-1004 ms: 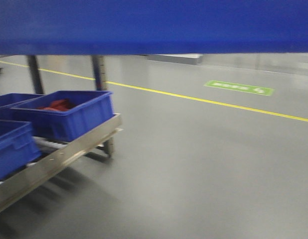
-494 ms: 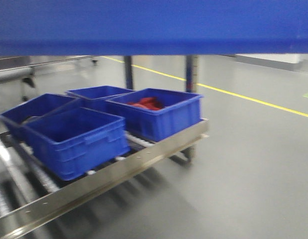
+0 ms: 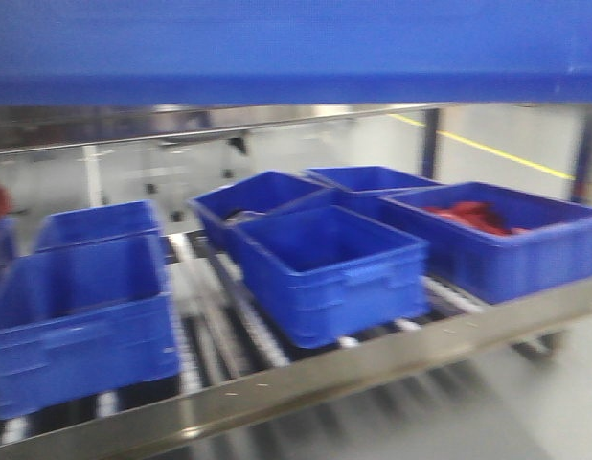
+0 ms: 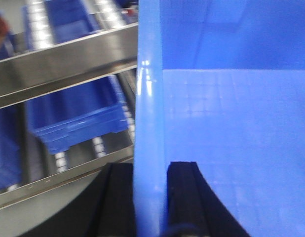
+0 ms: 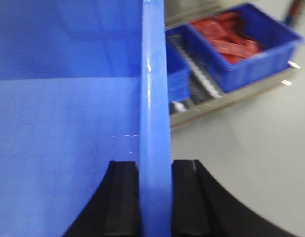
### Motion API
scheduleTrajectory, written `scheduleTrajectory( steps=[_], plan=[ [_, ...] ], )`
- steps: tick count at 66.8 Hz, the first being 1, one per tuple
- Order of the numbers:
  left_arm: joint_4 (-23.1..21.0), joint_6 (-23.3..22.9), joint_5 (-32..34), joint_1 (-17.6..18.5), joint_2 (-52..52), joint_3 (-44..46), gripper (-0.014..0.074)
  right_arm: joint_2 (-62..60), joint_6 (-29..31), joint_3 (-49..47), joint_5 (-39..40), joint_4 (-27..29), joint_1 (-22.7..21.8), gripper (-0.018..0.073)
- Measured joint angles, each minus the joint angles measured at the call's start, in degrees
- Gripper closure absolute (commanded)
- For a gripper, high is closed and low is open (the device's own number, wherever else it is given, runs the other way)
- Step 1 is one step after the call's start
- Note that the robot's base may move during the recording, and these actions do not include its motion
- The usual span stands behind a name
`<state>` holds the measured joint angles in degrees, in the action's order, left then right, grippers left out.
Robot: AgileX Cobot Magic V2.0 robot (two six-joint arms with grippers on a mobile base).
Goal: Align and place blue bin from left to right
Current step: 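Drive the held blue bin up to another roller rack of blue bins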
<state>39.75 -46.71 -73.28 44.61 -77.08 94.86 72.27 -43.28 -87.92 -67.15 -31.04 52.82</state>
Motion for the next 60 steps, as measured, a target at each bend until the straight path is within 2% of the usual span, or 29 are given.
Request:
scheduleTrajectory(
  steps=[60],
  plan=[
    [0.11,0.00,0.00,0.00,0.00,0.00,0.0707,0.00,0.00,0.00,0.10,0.00,0.00,0.0637]
  ],
)
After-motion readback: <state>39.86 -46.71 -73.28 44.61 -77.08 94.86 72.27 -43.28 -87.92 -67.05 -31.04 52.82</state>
